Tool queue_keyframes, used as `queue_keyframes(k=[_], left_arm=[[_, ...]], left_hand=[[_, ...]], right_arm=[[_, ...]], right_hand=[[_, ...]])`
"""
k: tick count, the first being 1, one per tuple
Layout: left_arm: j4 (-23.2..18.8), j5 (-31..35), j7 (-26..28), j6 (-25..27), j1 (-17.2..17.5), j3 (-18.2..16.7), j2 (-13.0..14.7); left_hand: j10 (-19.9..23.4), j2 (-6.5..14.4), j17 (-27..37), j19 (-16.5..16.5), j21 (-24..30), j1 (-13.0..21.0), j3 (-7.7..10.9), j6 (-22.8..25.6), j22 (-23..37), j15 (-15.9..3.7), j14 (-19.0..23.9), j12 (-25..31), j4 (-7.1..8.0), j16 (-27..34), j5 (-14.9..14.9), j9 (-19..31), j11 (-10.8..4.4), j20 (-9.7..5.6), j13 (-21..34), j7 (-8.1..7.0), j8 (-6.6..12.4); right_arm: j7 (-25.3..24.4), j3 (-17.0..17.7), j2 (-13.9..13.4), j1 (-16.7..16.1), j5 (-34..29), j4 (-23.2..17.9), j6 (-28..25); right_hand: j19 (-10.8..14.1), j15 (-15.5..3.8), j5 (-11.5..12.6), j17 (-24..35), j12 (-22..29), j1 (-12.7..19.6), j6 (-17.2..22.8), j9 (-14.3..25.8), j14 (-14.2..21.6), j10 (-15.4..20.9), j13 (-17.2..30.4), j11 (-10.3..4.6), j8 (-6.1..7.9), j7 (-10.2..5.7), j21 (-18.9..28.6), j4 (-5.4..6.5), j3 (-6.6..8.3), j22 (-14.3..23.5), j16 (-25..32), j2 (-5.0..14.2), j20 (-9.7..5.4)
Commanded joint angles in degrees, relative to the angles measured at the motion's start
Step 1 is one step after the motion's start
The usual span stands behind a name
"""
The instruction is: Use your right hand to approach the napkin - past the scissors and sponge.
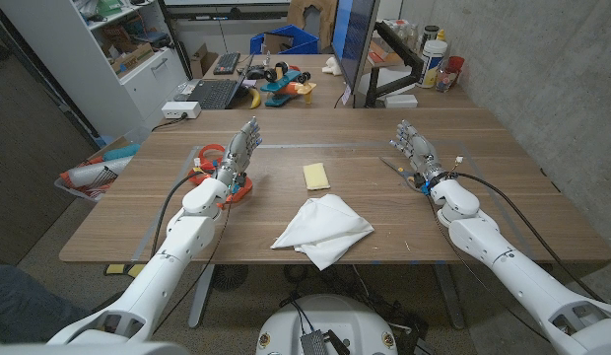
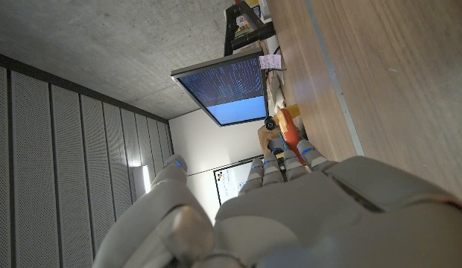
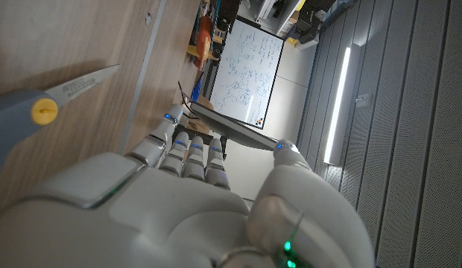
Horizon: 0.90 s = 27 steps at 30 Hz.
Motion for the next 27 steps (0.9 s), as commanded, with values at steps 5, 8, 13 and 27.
queue_keyframes(k=[5,8,13,27], left_arm=[[-1.70,3.64,-2.89,1.78,1.63,-4.27,-4.17],[-2.02,4.01,-3.32,2.16,1.71,-4.40,-4.23],[-3.14,5.75,-3.04,3.60,1.87,-4.13,-3.58],[-4.32,6.03,-3.24,3.88,2.38,-4.73,-3.82]], left_hand=[[0.39,0.32,0.25,-0.51,-0.37,0.46,0.30,0.60,0.30,0.06,-0.05,0.52,-0.14,0.39,0.32,0.25,-0.01,0.40,0.01,0.46,0.50],[0.39,0.36,0.25,-0.43,-0.45,0.48,0.30,0.66,0.30,0.05,-0.02,0.51,-0.17,0.38,0.31,0.25,-0.17,0.50,-0.02,0.46,0.49],[0.54,0.38,0.24,-0.33,-0.58,0.46,0.28,0.75,0.30,-0.06,0.18,0.56,-0.22,0.45,0.28,0.25,-0.19,0.59,-0.05,0.44,0.49],[0.73,0.42,0.24,-0.15,-0.98,0.43,0.20,1.10,0.32,0.01,0.35,0.59,-0.36,0.45,0.24,0.25,-0.05,0.72,-0.13,0.39,0.51]], right_arm=[[1.05,0.24,-0.91,-1.52,-0.30,-2.12,1.83],[1.59,0.28,-1.08,-1.74,-0.33,-2.34,2.52],[2.26,0.07,-1.37,-1.94,-0.63,-2.53,3.08],[3.55,-0.37,-1.58,-2.86,-1.63,-2.80,5.90]], right_hand=[[0.72,0.24,0.40,-0.02,0.25,0.37,0.42,0.26,0.55,0.30,0.23,0.06,0.11,-0.06,-0.42,-0.33,0.27,0.07,0.32,0.58,0.15],[0.77,0.34,0.38,-0.09,0.22,0.33,0.48,0.25,0.48,0.30,0.23,0.17,0.11,-0.05,-0.51,-0.38,0.19,0.07,0.28,0.50,0.15],[0.87,0.34,0.37,-0.17,0.19,0.24,0.55,0.25,0.46,0.32,0.23,0.13,0.09,-0.13,-0.61,-0.38,0.14,0.08,0.26,0.52,0.16],[1.08,0.30,0.40,-0.43,0.22,0.12,0.91,0.25,0.62,0.62,0.24,-0.01,0.12,-0.40,-0.95,-0.47,0.07,0.08,0.26,0.55,0.16]])
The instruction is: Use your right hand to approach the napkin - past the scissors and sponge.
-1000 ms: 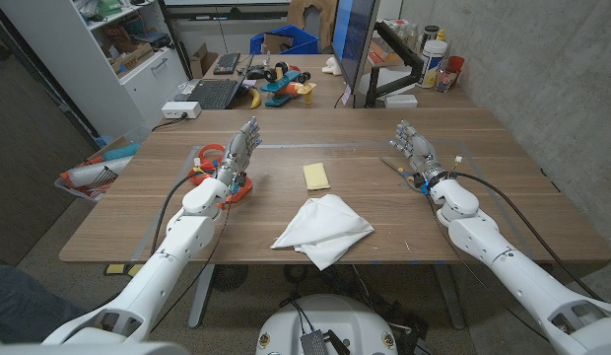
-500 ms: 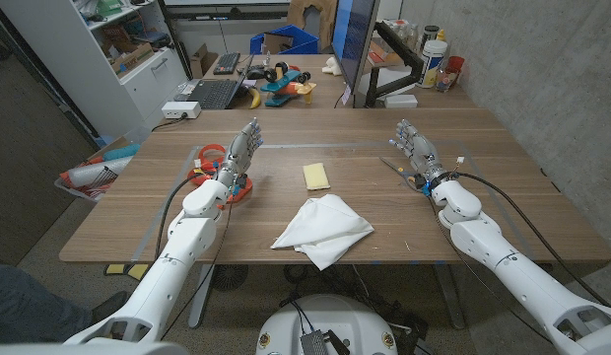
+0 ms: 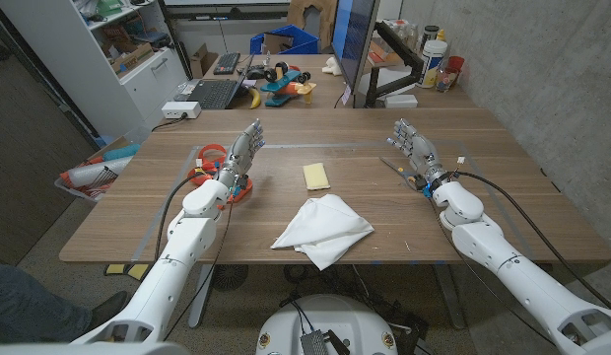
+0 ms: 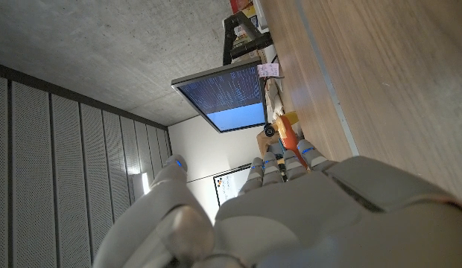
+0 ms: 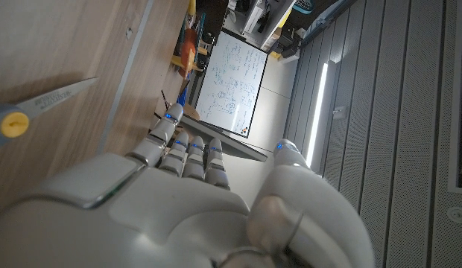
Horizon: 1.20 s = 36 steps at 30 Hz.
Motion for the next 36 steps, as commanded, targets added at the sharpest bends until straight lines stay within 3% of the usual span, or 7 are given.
queue_keyframes(k=[1,29,32,36], left_arm=[[-1.16,0.67,-0.28,0.32,0.52,-0.65,-0.26],[-1.54,-0.26,-1.00,-0.44,0.95,-1.50,-0.07],[-1.64,-0.38,-0.81,-0.68,1.15,-1.63,-0.17],[-1.91,-0.38,-0.76,-0.73,1.37,-1.65,-0.03]], left_hand=[[0.54,0.42,0.25,-0.05,-0.11,0.44,0.15,0.16,0.33,0.00,0.34,0.21,-0.31,0.45,0.24,0.26,0.12,0.18,0.13,0.09,0.51],[0.78,0.73,0.25,0.51,-0.95,0.53,0.13,0.65,0.37,0.15,0.64,0.21,-0.67,0.44,0.16,0.27,0.12,0.26,0.00,0.08,0.48],[1.17,0.82,0.23,0.78,-1.24,0.60,0.13,0.98,0.36,0.14,1.06,0.32,-0.83,0.54,0.14,0.27,0.41,-1.40,-0.05,0.08,0.53],[1.65,0.94,0.19,1.11,-1.47,0.69,0.15,1.64,0.34,0.13,1.62,0.46,-0.98,0.67,0.14,0.27,0.73,-2.04,-0.10,0.22,0.70]], right_arm=[[1.15,-0.33,-0.31,-0.99,-0.79,-0.70,2.53],[2.46,-0.97,-0.41,-3.34,-3.11,-2.28,9.10],[2.29,-0.83,-0.21,-3.87,-3.64,-2.84,10.82],[1.78,-0.79,-0.51,-4.22,-4.75,-3.66,11.72]], right_hand=[[0.75,0.09,0.40,0.08,0.23,0.10,0.52,0.27,0.46,0.67,0.25,-0.05,0.12,-0.02,-0.30,-0.47,0.06,0.09,0.28,0.55,-0.03],[1.93,-0.19,0.51,-0.65,0.56,-0.14,1.19,0.28,1.70,2.24,0.29,-0.40,0.06,-0.67,-1.02,-0.75,-0.05,0.10,0.56,0.68,0.24],[3.05,-0.31,0.52,-0.83,0.81,-0.52,1.23,0.28,2.78,3.22,0.31,-0.71,-0.02,-0.88,-1.00,-0.72,-0.28,0.11,0.93,0.53,0.42],[3.47,-0.46,0.57,-0.99,0.91,-0.66,1.28,0.28,3.19,3.73,0.32,-0.62,-0.05,-1.00,-1.10,-0.77,-0.39,0.11,1.01,0.41,0.37]])
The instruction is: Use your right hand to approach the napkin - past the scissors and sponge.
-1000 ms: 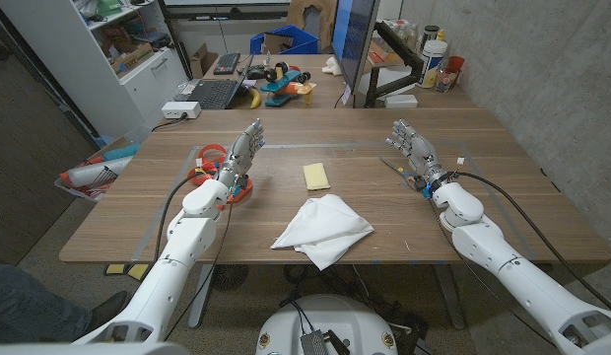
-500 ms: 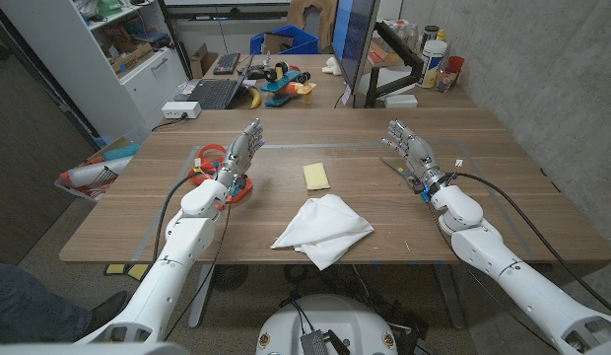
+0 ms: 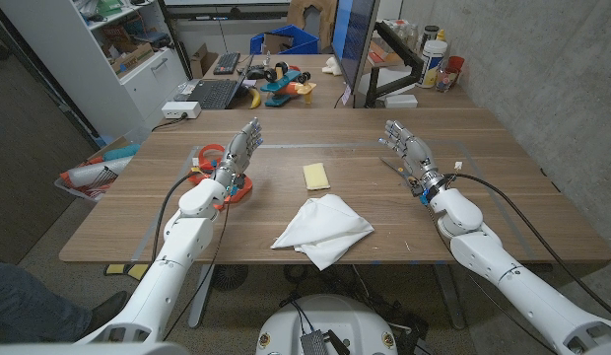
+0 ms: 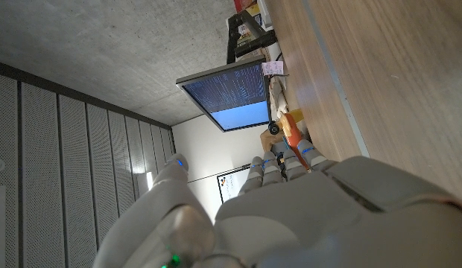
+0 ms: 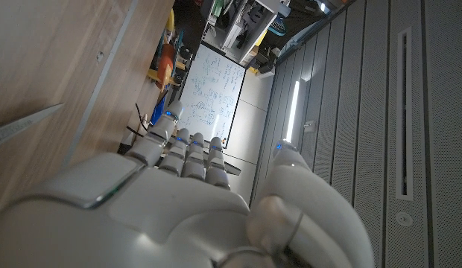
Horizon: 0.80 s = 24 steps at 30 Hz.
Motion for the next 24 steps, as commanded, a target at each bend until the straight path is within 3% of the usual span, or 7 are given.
queue_keyframes(k=[1,8,13,24], left_arm=[[-0.61,-0.29,0.25,-0.38,0.58,-0.29,0.04],[-1.69,-0.33,0.58,-0.49,1.34,-0.35,0.33],[-2.51,-0.45,0.83,-0.21,1.90,-0.41,0.65],[-4.00,-0.84,1.09,0.36,2.66,-0.64,1.45]], left_hand=[[0.71,0.43,0.19,0.20,-0.23,0.18,0.16,0.92,0.05,0.15,1.00,0.47,-0.51,0.68,0.14,0.28,0.18,-0.73,0.08,0.09,0.50],[0.73,0.52,0.16,0.37,-0.53,0.27,0.16,1.20,0.04,0.06,1.04,0.40,-0.67,0.59,0.13,0.27,0.04,-0.98,0.03,0.15,0.49],[0.58,0.59,0.16,0.24,-0.90,0.29,0.14,1.11,0.05,0.07,0.82,0.29,-0.78,0.44,0.11,0.26,0.04,0.04,0.00,0.10,0.35],[0.54,0.84,0.20,0.42,-1.63,0.17,0.07,1.09,0.10,0.16,0.80,0.18,-0.92,0.34,0.07,0.26,0.06,0.48,-0.05,0.02,0.16]], right_arm=[[-0.38,0.12,-0.16,-1.25,-2.48,-1.61,4.88],[-0.63,-0.03,-1.02,-1.79,-4.08,-2.61,5.76],[-1.18,-0.08,-1.53,-2.28,-5.10,-3.34,5.96],[-3.37,0.00,-2.38,-3.66,-8.61,-4.88,7.39]], right_hand=[[0.86,-0.09,0.58,0.02,0.47,-0.27,0.21,0.29,0.73,0.89,0.33,0.19,-0.04,-0.59,-0.25,-0.17,-0.05,0.12,0.56,0.02,-0.06],[1.04,-0.16,0.63,-0.09,0.50,-0.26,0.35,0.29,0.95,1.13,0.34,0.01,-0.02,-0.72,-0.36,-0.24,-0.06,0.12,0.59,0.00,-0.03],[1.12,-0.13,0.70,-0.22,0.53,-0.23,0.72,0.29,1.03,1.39,0.35,0.15,0.09,-0.70,-0.52,-0.34,-0.07,0.12,0.55,-0.04,-0.02],[1.30,-0.28,0.83,-0.46,0.56,-0.26,1.38,0.29,1.11,1.87,0.36,-0.04,0.25,-0.93,-0.85,-0.49,-0.11,0.12,0.46,-0.12,0.03]])
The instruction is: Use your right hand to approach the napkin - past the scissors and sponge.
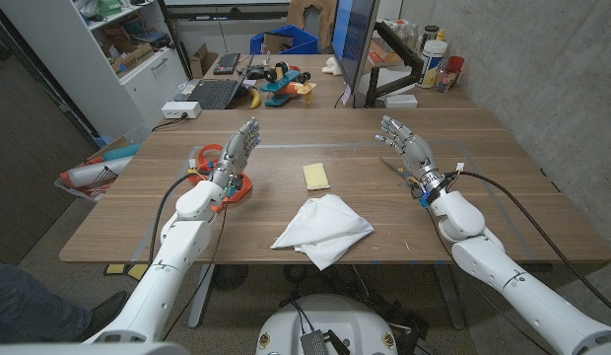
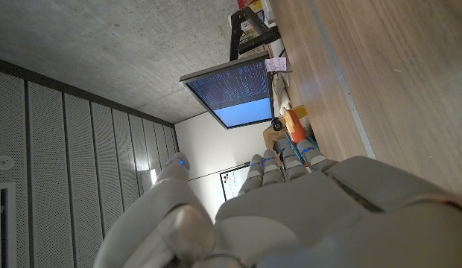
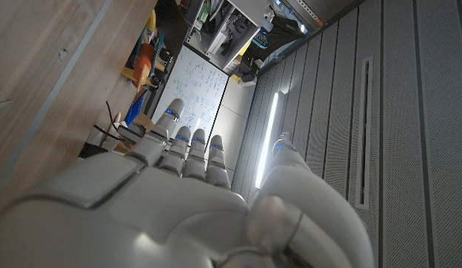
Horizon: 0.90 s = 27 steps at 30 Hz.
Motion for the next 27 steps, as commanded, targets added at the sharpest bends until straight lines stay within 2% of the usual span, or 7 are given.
queue_keyframes(k=[1,18,27], left_arm=[[-1.60,-0.51,0.35,0.71,0.86,-0.28,0.81],[-2.84,-1.17,0.00,0.73,1.35,-0.61,1.75],[-1.93,-1.63,-0.94,0.43,0.78,-0.46,1.92]], left_hand=[[-0.02,0.62,0.20,-0.14,-0.39,-0.07,0.12,0.35,0.09,0.19,0.17,-0.06,-0.54,-0.13,0.06,0.27,-0.17,0.61,0.02,-0.15,-0.04],[0.02,0.79,0.22,0.01,-0.98,-0.20,0.04,0.42,0.13,0.15,0.20,-0.12,-0.65,-0.17,0.04,0.27,-0.18,1.14,0.00,-0.12,-0.11],[0.05,0.87,0.23,0.08,-1.29,-0.27,-0.01,0.45,0.14,0.20,0.22,-0.14,-0.71,-0.19,0.03,0.26,-0.25,1.26,-0.01,-0.15,-0.15]], right_arm=[[-1.91,-0.02,-1.06,-1.52,-3.67,-1.77,2.00],[-4.70,-0.52,-2.00,-2.71,-10.44,-4.77,3.50],[-6.99,-0.80,-2.52,-3.63,-14.97,-6.75,3.24]], right_hand=[[0.59,-0.03,0.39,0.08,0.14,-0.27,0.58,0.30,0.74,0.62,0.06,-0.19,0.25,-0.13,-0.44,-0.27,0.12,0.12,0.24,-0.12,0.34],[0.84,-0.38,0.65,-0.29,0.33,-0.36,1.37,0.30,1.07,1.84,0.07,-0.68,0.36,-0.52,-1.03,-0.48,0.05,0.13,0.19,-0.20,0.35],[1.00,-0.53,0.80,-0.48,0.36,-0.38,1.70,0.30,1.21,2.28,0.08,-0.82,0.39,-0.78,-1.32,-0.60,0.04,0.14,0.15,-0.21,0.35]])
